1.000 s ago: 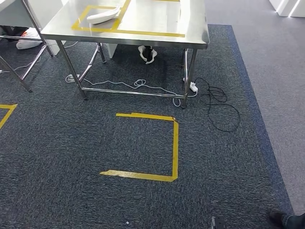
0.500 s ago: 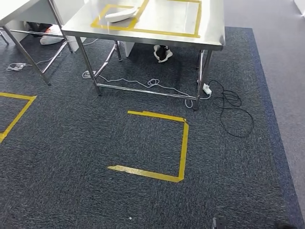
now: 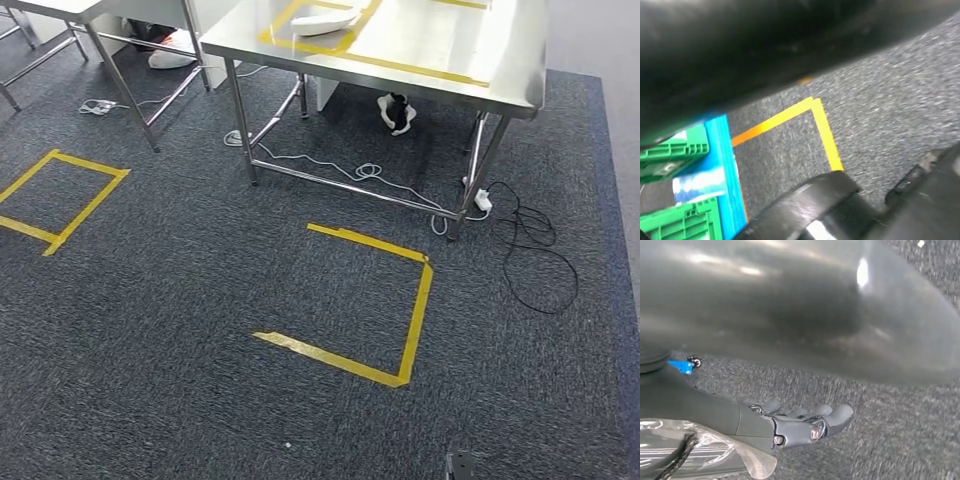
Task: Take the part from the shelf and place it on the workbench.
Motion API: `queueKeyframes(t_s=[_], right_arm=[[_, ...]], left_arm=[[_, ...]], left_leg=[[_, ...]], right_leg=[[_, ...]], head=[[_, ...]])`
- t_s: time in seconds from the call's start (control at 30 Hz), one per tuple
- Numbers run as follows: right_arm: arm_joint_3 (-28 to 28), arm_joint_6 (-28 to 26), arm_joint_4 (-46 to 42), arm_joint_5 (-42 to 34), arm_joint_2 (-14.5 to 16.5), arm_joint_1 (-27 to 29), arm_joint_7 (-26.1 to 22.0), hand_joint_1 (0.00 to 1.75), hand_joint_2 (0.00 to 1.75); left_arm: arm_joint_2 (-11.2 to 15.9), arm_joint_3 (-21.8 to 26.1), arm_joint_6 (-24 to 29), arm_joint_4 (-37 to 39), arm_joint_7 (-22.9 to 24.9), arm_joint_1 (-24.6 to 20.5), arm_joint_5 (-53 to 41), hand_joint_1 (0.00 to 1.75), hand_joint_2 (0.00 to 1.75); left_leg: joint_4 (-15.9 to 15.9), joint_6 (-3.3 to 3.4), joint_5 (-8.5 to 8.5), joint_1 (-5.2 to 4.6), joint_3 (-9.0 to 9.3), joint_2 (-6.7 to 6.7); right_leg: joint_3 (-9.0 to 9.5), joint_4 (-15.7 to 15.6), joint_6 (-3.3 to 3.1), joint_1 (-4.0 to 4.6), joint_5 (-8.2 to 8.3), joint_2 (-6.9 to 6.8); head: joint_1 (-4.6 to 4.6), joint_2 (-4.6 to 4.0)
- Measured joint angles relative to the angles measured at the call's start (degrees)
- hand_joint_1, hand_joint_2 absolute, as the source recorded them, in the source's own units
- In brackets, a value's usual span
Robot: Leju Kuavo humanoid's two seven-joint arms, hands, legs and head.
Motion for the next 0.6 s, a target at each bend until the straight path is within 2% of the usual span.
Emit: queueKeyframes(t_s=[0.07,0.13,0.17,0.2,0.23,0.27,0.3,0.33,0.37,0.4,0.43,0.5,0.53,0.6], right_arm=[[0.00,0.00,-0.03,0.00,0.00,-0.23,-0.01,0.00,0.00],[0.00,0.00,-0.03,0.00,-0.01,-0.11,0.01,0.00,0.00],[0.00,0.00,-0.03,0.00,-0.02,0.04,0.03,0.00,0.00],[0.00,0.00,-0.03,0.00,-0.02,0.20,0.05,0.00,0.00],[0.00,0.00,-0.03,0.00,-0.02,0.31,0.06,0.00,0.00],[0.00,0.00,-0.03,0.00,-0.02,0.37,0.06,0.00,0.00],[0.00,0.00,-0.03,0.00,-0.03,0.39,0.06,0.00,0.00],[-0.01,-0.01,-0.03,0.00,-0.06,0.38,0.06,0.00,0.00],[-0.01,-0.03,-0.02,0.00,-0.10,0.37,0.06,0.00,0.00],[-0.02,-0.05,-0.02,0.00,-0.14,0.41,0.08,0.00,0.00],[-0.02,-0.08,-0.02,0.00,-0.16,0.47,0.10,0.00,0.00],[-0.02,-0.10,-0.08,0.00,-0.10,0.52,0.13,0.00,0.00],[-0.02,-0.12,-0.14,0.00,-0.09,0.45,0.11,0.00,0.00],[-0.02,-0.19,-0.25,0.00,-0.10,0.38,0.08,0.00,0.00]], left_arm=[[-0.01,0.03,0.00,0.00,0.00,0.00,0.00,0.00,0.00],[-0.09,0.04,0.00,0.00,0.00,-0.24,0.00,0.00,0.00],[-0.13,0.04,0.00,0.00,0.00,-0.30,0.00,0.00,0.00],[-0.15,0.04,0.00,0.00,0.00,-0.26,0.01,0.00,0.00],[-0.14,0.05,0.00,0.00,0.00,-0.18,0.01,0.00,0.00],[-0.13,0.05,0.00,0.00,0.00,-0.12,0.01,0.00,0.00],[-0.13,0.06,0.00,0.00,0.00,-0.10,0.01,0.00,0.00],[-0.16,0.06,0.00,0.00,0.00,-0.12,-0.01,0.00,0.00],[-0.19,0.07,-0.01,0.00,0.00,-0.20,-0.07,0.00,0.00],[-0.22,0.08,-0.01,0.00,0.00,-0.28,-0.19,0.00,0.00],[-0.23,0.14,-0.02,0.00,0.00,-0.32,-0.34,0.00,0.00],[-0.18,0.42,-0.02,0.00,0.00,-0.24,-0.70,0.00,0.00],[-0.18,0.65,-0.01,0.00,0.00,-0.17,-0.86,0.00,0.00],[-0.17,1.15,-0.01,0.00,-0.01,-0.24,-1.25,0.00,0.00]], left_leg=[[-0.50,0.74,0.41,0.27,0.00,-1.09],[-0.66,1.22,0.68,0.38,-0.18,-2.31],[-0.63,1.33,0.74,0.34,-0.31,-3.03],[-0.59,1.37,0.78,0.28,-0.38,-3.78],[-0.53,1.37,0.82,0.24,-0.42,-4.57],[-0.45,1.33,0.85,0.21,-0.41,-5.39],[-0.36,1.27,0.88,0.21,-0.39,-6.20],[-0.25,1.14,0.91,0.21,-0.42,-6.93],[-0.06,0.96,0.96,0.18,-0.57,-7.62],[0.08,0.69,1.05,0.20,-0.79,-8.21],[0.14,0.33,1.18,0.27,-1.06,-8.84],[0.16,-0.42,1.52,0.49,-1.55,-10.07],[0.54,-0.76,1.27,0.46,-1.86,-9.67],[4.17,-1.38,-1.04,0.44,-3.64,-6.84]], right_leg=[[-1.09,2.43,0.56,-0.19,-1.87,2.65],[-4.39,9.40,0.75,-0.27,-5.55,5.88],[-6.35,13.38,0.78,-0.26,-7.10,6.46],[-7.79,16.07,0.78,-0.26,-7.72,6.67],[-8.32,16.69,0.74,-0.25,-7.16,6.77],[-7.72,14.89,0.66,-0.26,-5.44,6.94],[-6.19,11.21,0.52,-0.28,-3.04,7.49],[-4.40,7.09,0.34,-0.38,-1.05,8.97],[-2.93,3.55,0.18,-0.51,0.27,10.44],[-2.06,1.40,0.02,-0.58,0.83,11.63],[-1.62,0.59,-0.16,-0.57,0.75,12.29],[-1.27,0.29,-0.74,-0.55,1.00,11.10],[-1.05,0.13,-1.09,-0.63,1.20,10.37],[-0.92,-0.24,-1.65,-0.86,1.53,8.62]], head=[[0.15,0.00],[0.38,0.00],[0.43,0.00],[0.41,0.00],[0.40,0.00],[0.40,0.00],[0.40,0.00],[0.41,0.00],[0.38,0.00],[0.37,0.00],[0.34,0.00],[0.35,0.00],[0.28,0.00],[-0.14,0.00]])
